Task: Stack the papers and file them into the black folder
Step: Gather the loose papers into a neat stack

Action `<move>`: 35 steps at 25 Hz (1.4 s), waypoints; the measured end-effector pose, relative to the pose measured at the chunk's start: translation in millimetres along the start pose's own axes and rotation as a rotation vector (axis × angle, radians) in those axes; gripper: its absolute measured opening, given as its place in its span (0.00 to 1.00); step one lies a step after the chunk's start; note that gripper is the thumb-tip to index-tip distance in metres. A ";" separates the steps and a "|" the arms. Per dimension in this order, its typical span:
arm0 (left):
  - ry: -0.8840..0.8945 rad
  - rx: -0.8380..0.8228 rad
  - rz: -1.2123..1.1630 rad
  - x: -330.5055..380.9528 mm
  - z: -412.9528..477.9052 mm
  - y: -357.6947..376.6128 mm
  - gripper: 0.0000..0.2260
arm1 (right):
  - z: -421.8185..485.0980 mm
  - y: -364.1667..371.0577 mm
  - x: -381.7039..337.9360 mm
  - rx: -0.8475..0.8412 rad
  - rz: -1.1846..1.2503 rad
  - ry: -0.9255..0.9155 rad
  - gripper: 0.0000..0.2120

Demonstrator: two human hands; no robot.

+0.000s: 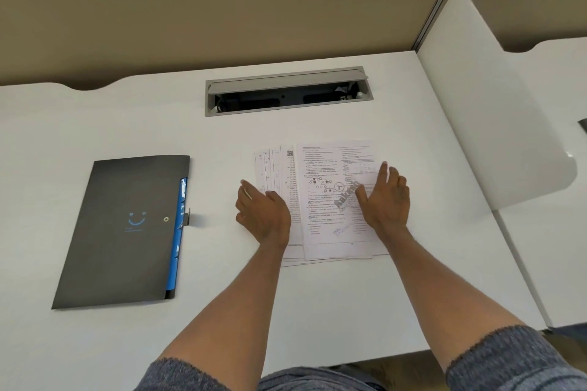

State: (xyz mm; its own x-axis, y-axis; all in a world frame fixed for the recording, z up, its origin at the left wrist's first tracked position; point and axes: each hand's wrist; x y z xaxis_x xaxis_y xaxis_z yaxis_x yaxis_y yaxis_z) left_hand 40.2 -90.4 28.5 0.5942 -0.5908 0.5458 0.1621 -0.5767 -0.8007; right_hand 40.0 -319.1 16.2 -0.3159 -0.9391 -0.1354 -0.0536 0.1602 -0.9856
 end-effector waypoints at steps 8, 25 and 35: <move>-0.137 -0.032 0.142 2.5 3.2 7.3 0.17 | 7.6 -5.5 -10.2 -0.006 0.163 0.155 0.25; -0.319 -0.107 -0.178 31.3 2.8 14.7 0.17 | -3.3 -4.6 -51.9 -0.114 0.387 0.086 0.22; -0.306 -0.236 -0.523 10.6 28.5 3.5 0.14 | -0.2 -2.4 -46.9 -0.104 0.596 0.105 0.21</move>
State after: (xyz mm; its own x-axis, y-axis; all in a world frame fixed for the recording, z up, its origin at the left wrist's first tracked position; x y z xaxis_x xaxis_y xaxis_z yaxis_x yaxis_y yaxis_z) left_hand 69.4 -82.6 24.5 0.6868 -0.0307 0.7262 0.3344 -0.8737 -0.3532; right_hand 54.8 -275.3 24.9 -0.4115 -0.6448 -0.6441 0.0708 0.6820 -0.7279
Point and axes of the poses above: each hand's wrist, its own z-axis towards the middle knuckle, its own y-axis out of the palm, x = y × z, and after that the axes turned 3 degrees about -y, right-handed
